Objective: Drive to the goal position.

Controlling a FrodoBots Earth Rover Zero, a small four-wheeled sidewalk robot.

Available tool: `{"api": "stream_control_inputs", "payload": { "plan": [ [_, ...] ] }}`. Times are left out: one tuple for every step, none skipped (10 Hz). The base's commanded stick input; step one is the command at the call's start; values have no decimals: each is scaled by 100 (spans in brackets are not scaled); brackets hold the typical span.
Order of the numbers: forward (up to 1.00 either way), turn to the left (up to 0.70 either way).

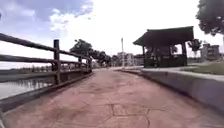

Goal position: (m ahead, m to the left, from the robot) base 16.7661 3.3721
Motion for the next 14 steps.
{"api": "stream_control_inputs", "payload": {
  "plan": [
    [100,0],
    [100,0],
    [100,0],
    [100,0],
    [100,0],
    [100,0],
    [100,0],
    [100,0],
    [100,0],
    [100,0],
    [100,0],
    [100,0],
    [100,0],
    [100,0]
  ]
}}
